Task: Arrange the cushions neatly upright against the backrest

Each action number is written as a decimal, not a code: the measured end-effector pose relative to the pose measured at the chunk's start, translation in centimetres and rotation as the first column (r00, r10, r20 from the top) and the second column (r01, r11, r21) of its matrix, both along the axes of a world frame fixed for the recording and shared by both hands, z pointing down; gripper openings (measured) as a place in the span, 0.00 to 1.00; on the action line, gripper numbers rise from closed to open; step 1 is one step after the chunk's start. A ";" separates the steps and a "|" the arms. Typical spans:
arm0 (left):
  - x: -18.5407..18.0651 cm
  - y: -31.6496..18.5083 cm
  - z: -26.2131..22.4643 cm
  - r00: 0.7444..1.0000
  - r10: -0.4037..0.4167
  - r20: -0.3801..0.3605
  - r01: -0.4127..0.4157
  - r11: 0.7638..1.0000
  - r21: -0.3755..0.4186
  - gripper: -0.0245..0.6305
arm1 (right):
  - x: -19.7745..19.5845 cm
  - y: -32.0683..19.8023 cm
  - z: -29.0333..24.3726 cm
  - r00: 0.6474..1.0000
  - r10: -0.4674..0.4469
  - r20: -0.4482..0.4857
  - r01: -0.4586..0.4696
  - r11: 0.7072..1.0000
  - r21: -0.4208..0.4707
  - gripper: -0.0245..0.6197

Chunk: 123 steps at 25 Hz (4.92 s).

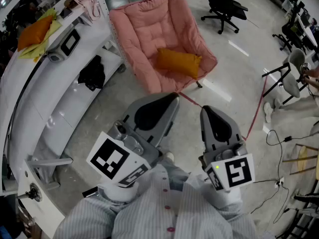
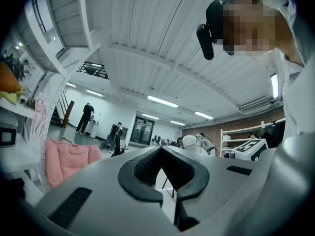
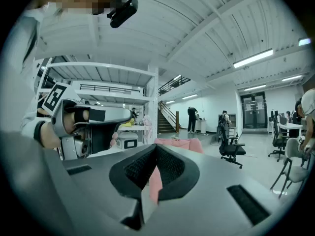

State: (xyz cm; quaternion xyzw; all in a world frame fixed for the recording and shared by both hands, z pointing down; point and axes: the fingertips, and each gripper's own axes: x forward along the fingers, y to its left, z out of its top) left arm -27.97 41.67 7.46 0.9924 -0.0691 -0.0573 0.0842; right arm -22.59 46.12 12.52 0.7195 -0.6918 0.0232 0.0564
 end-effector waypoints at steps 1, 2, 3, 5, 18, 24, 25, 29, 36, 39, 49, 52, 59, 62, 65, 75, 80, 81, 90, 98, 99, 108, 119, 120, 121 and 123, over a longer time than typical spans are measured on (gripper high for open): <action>0.2 0.0 0.0 1.000 0.001 0.000 -0.001 1.000 -0.001 0.05 | 0.2 0.0 0.0 1.000 -0.002 0.001 0.002 1.000 -0.001 0.06; 0.4 0.0 0.0 1.000 0.001 -0.001 -0.001 1.000 -0.002 0.05 | 0.3 0.0 0.1 1.000 -0.004 0.002 0.004 1.000 -0.002 0.06; 0.6 0.1 0.0 1.000 0.001 -0.001 -0.001 1.000 -0.002 0.05 | 0.5 0.0 0.1 1.000 -0.006 0.002 0.006 1.000 -0.002 0.06; 1.0 0.1 0.1 1.000 0.000 -0.001 0.000 1.000 -0.002 0.05 | 0.9 0.1 0.1 1.000 -0.009 0.001 0.009 1.000 -0.001 0.06; 2.4 0.4 0.0 0.999 -0.042 -0.002 0.042 0.999 0.010 0.05 | 3.2 2.0 0.1 1.000 -0.002 0.011 0.002 1.000 0.008 0.06; 3.8 -0.9 0.4 0.999 -0.052 0.016 0.052 0.999 0.012 0.05 | 5.1 1.2 0.8 0.999 0.011 0.034 -0.011 1.000 0.006 0.06; 4.2 -1.2 0.5 0.998 -0.052 0.018 0.051 0.999 0.013 0.05 | 5.4 0.9 0.9 0.999 0.012 0.038 -0.012 1.000 0.007 0.06; 5.7 -3.0 0.4 0.999 -0.039 0.014 0.039 0.999 0.024 0.05 | 7.0 -0.9 1.0 0.999 0.018 0.034 -0.019 1.000 0.011 0.06; 9.7 -8.4 0.1 0.999 -0.030 -0.010 0.030 0.999 0.028 0.05 | 10.3 -6.0 1.2 1.000 0.018 0.022 -0.018 1.000 -0.009 0.06; 11.4 -11.7 -0.3 0.999 -0.027 -0.017 0.028 0.999 0.023 0.05 | 12.1 -9.2 0.9 1.000 0.020 0.017 -0.020 1.000 -0.014 0.06; 16.0 -23.3 -0.3 0.999 -0.041 -0.026 0.041 0.999 0.019 0.05 | 17.2 -20.7 0.9 1.000 0.017 0.010 -0.016 0.999 -0.028 0.06; 16.6 -25.6 -0.1 0.999 -0.044 -0.025 0.044 0.999 0.011 0.05 | 18.0 -23.0 1.1 1.000 0.021 0.004 -0.021 0.999 -0.042 0.06; 18.1 -29.7 1.1 0.997 -0.073 -0.018 0.073 0.997 -0.017 0.05 | 20.0 -26.7 2.1 1.000 0.007 0.012 -0.006 0.997 -0.080 0.06; 19.2 -31.0 1.7 0.996 -0.091 -0.008 0.091 0.996 -0.026 0.05 | 21.2 -28.2 2.7 1.000 -0.010 0.022 0.013 0.995 -0.094 0.06; 20.5 -32.6 2.1 0.993 -0.115 0.000 0.115 0.993 -0.029 0.05 | 22.9 -30.1 3.2 0.999 -0.029 0.033 0.032 0.995 -0.098 0.06; 28.8 -38.5 2.7 0.973 -0.229 0.027 0.229 0.973 -0.027 0.05 | 32.0 -36.9 3.5 0.989 -0.140 0.055 0.145 0.985 -0.091 0.06; 32.5 -41.6 2.5 0.949 -0.315 0.036 0.315 0.949 -0.019 0.05 | 36.0 -40.1 3.5 0.972 -0.229 0.058 0.234 0.967 -0.099 0.06; 33.1 -42.3 2.6 0.942 -0.334 0.040 0.335 0.942 -0.020 0.05 | 36.6 -40.8 3.6 0.967 -0.248 0.058 0.252 0.962 -0.103 0.06; 35.6 -45.9 4.7 0.892 -0.439 0.109 0.447 0.893 -0.058 0.05 | 40.0 -45.1 5.3 0.928 -0.365 0.080 0.373 0.916 -0.150 0.06; 34.8 -48.1 7.4 0.896 -0.417 0.155 0.432 0.897 -0.087 0.05 | 39.5 -46.9 7.7 0.932 -0.348 0.099 0.361 0.913 -0.190 0.06; 34.9 -48.5 7.8 0.898 -0.409 0.161 0.427 0.900 -0.094 0.05 | 39.5 -47.1 8.0 0.934 -0.342 0.100 0.355 0.914 -0.198 0.06; 34.9 -52.3 14.0 0.904 -0.341 0.259 0.388 0.908 -0.158 0.05 | 39.8 -49.9 12.5 0.959 -0.257 0.122 0.282 0.915 -0.287 0.06; 34.6 -55.1 25.5 0.885 -0.251 0.393 0.369 0.892 -0.261 0.05 | 42.2 -51.1 22.0 0.981 -0.095 0.169 0.159 0.891 -0.425 0.06; 34.4 -55.4 26.6 0.879 -0.247 0.407 0.373 0.889 -0.266 0.05 | 42.2 -51.2 23.0 0.982 -0.078 0.171 0.147 0.886 -0.439 0.06; 34.1 -55.7 27.7 0.874 -0.244 0.421 0.377 0.885 -0.271 0.05 | 42.3 -51.2 24.1 0.982 -0.063 0.175 0.138 0.881 -0.453 0.06; 33.9 -56.1 29.9 0.863 -0.239 0.444 0.387 0.879 -0.279 0.05 | 42.6 -51.0 26.4 0.980 -0.045 0.194 0.134 0.870 -0.474 0.06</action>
